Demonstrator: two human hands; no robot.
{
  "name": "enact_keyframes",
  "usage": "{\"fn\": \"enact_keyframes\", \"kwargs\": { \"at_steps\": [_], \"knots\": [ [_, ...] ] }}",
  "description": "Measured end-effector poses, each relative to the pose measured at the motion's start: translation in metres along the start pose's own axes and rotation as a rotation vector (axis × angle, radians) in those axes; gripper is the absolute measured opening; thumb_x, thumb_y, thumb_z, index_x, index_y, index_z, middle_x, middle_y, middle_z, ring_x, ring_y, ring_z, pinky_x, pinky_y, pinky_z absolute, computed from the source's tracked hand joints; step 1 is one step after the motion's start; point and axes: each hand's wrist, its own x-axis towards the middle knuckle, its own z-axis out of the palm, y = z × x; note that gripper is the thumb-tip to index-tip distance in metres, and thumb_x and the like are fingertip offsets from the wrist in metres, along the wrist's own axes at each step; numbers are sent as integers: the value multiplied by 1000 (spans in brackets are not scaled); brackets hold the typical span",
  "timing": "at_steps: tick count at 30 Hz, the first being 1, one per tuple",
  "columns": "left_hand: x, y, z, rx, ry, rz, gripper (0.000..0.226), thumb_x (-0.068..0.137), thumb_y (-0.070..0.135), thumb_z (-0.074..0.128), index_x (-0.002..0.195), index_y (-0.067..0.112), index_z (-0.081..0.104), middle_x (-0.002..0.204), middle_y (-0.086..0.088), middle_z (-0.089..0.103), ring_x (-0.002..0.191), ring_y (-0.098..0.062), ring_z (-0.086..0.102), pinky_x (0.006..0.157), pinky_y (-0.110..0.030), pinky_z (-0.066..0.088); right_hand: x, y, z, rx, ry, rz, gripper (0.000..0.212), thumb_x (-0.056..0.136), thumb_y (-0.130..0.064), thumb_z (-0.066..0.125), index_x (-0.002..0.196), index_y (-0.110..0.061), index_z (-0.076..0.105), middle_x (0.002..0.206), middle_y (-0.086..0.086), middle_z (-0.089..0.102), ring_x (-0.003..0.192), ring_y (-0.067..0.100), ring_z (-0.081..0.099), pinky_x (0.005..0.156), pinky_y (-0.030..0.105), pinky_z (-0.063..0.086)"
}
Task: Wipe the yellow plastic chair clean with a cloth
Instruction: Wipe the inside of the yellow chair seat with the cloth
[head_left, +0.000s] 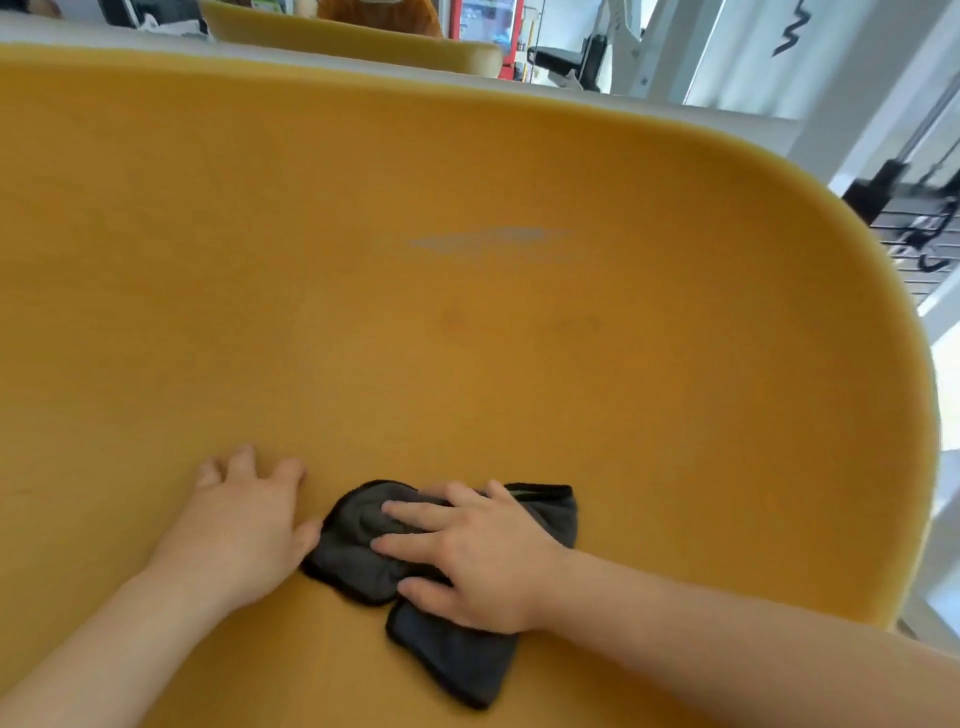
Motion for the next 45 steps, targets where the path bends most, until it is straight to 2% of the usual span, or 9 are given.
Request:
{"fn": "enact_keyframes", "kwargs": {
  "at_steps": [8,12,15,20,23,26,28,35,45],
  "knots": [
    [9,49,-5,-13,-17,67,54,93,45,46,140,22,31,149,-17,25,135,-35,33,108,-39,36,-78,125,-78,-550,39,611,48,96,-50,37,141,-32,44,157,-2,31,137,31,31,95,49,34],
    [-19,118,-10,-366,298,611,29,95,34,44,122,31,53,129,9,44,120,-16,46,97,-33,44,-103,64,-53,-86,-204,349,45,95,-43,35,139,-36,44,156,-8,32,130,26,34,97,45,34],
    [-49,182,-2,-524,279,907,31,97,37,32,113,29,57,107,15,49,98,-4,46,88,-30,45,-131,57,-66,308,-238,264,30,90,-37,45,111,-28,64,122,-7,61,111,21,49,94,45,44],
    [-67,210,15,-729,73,837,67,84,74,29,145,48,19,144,30,26,133,10,23,108,-15,22,-171,89,-104,-27,14,346,36,92,-44,47,124,-34,61,133,-13,58,135,12,42,108,47,32],
    [-87,217,20,-442,-57,868,70,75,84,24,134,69,-11,155,26,-11,144,-1,-9,120,-37,4,-195,127,-133,-326,426,540,47,87,-38,48,133,-32,56,146,-4,48,143,20,32,110,54,24],
    [-100,245,23,-504,-20,862,62,73,77,22,125,78,-13,149,33,-27,141,1,-24,119,-45,-4,-201,163,-143,12,558,660,60,100,-26,44,154,-22,20,163,-1,13,150,14,6,120,28,5],
    [-97,267,22,-633,87,891,60,80,61,25,130,75,-5,147,38,-23,140,4,-24,120,-43,1,-197,171,-136,165,674,643,61,101,-11,41,155,-14,14,163,0,9,149,10,5,113,7,-3],
    [-12,369,-44,-1052,594,723,59,92,32,43,147,35,21,158,-3,21,147,-17,13,113,-51,26,-195,177,-127,420,894,584,60,95,5,40,151,-14,30,159,-4,23,140,-6,15,110,2,7],
    [-39,346,-13,-756,488,879,46,95,59,22,136,70,7,159,19,-9,148,-11,-7,117,-53,13,-196,169,-132,535,849,613,78,86,-65,38,154,-38,11,160,-22,7,142,-11,4,107,11,6]
  ]
}}
